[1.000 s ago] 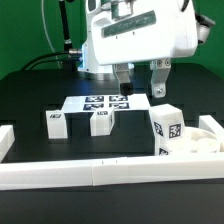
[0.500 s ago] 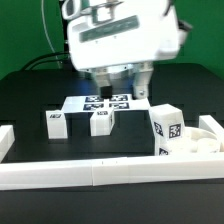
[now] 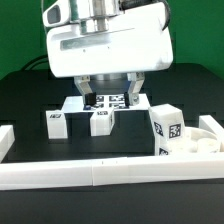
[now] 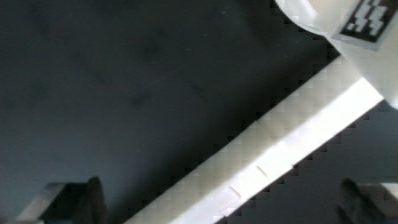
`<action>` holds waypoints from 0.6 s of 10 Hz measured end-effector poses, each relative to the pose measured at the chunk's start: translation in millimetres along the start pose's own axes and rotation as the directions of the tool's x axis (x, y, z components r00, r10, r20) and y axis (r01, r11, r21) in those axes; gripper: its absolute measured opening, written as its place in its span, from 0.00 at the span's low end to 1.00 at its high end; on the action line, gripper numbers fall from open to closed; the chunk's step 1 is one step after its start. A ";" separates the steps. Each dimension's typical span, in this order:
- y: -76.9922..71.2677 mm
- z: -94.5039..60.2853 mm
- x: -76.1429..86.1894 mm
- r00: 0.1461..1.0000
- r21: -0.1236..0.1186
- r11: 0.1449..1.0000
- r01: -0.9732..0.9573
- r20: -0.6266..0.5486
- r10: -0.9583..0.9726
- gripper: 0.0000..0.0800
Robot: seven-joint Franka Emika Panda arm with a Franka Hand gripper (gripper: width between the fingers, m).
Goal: Assemble stool
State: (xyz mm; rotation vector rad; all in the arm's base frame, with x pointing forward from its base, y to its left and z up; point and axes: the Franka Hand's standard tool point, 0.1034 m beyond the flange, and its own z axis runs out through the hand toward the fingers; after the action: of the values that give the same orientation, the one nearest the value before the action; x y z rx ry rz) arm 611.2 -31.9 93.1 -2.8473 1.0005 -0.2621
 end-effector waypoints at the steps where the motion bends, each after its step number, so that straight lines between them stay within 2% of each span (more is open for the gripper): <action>1: 0.8 -0.1 0.6 0.996 -0.004 0.996 0.091 -0.001 -0.091 0.81; 2: 2.9 0.4 0.3 0.986 -0.007 0.986 0.166 0.002 -0.166 0.81; 4: 24.8 8.8 -21.7 0.937 -0.018 0.939 0.345 0.069 -0.343 0.81; 6: 31.2 17.2 -33.4 0.889 -0.035 0.890 0.455 0.083 -0.451 0.81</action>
Offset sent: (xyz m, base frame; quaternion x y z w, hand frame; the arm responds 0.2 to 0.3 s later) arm -0.0580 0.0110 -0.0231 -0.0004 -0.1111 -0.2388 0.9647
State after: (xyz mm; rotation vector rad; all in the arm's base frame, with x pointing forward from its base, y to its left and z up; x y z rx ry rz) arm 570.0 -34.3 67.1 -3.0787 0.3153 -0.1678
